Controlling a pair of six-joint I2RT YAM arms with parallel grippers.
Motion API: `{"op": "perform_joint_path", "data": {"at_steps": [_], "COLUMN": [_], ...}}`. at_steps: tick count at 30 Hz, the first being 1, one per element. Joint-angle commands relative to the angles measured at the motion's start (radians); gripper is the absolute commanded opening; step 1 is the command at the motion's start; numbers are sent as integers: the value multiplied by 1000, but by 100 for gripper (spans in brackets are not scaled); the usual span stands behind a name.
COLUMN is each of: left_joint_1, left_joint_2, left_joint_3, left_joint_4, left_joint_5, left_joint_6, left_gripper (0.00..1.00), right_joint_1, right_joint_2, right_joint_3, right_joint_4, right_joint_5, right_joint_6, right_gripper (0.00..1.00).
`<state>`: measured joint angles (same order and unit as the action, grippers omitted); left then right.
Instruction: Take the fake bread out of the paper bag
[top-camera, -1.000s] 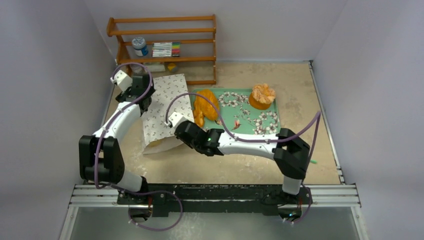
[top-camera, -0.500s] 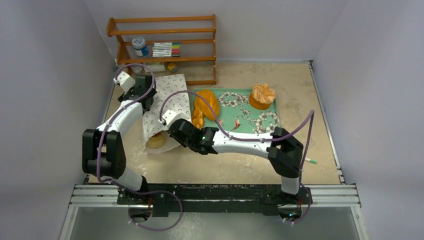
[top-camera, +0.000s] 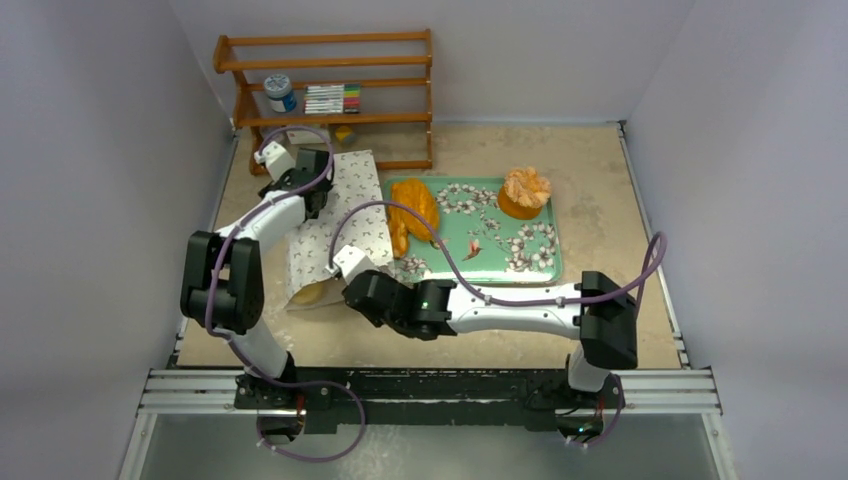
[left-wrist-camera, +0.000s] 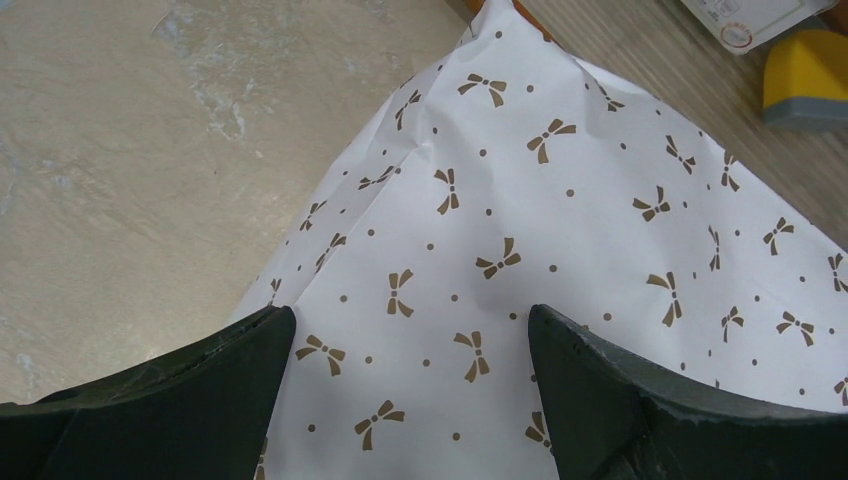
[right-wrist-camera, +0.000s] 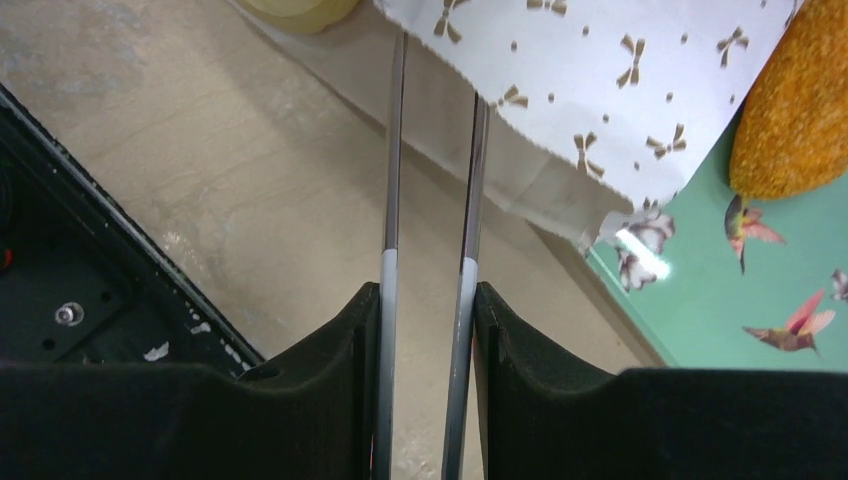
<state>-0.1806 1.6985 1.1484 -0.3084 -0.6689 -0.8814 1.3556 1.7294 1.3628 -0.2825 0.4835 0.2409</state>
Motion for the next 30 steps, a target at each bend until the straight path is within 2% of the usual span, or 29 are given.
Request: {"op": "perform_joint_path", "data": {"at_steps": [1, 9, 19, 30], "left_joint_1": [-13, -21, -26, -26], "left_joint_2": [5, 25, 23, 51], "left_joint_3": [50, 69, 85, 128], "left_joint_4": [15, 1, -8, -21], "left_joint_5": [-28, -28, -37, -41], "left_joint_6": [-21, -33, -38, -32], "left_gripper": [88, 88, 88, 88], "right_joint_1": [60, 152, 184, 259], "right_joint_2": [-110, -234, -137, -215], "right_joint_3": [-55, -129, -61, -45], "right_joint_4": [-35, -125, -286, -382], "right_joint_5": [25, 143, 293, 275], "right_joint_6": [109, 252, 398, 493], "right_gripper": [0, 0, 0, 0]}}
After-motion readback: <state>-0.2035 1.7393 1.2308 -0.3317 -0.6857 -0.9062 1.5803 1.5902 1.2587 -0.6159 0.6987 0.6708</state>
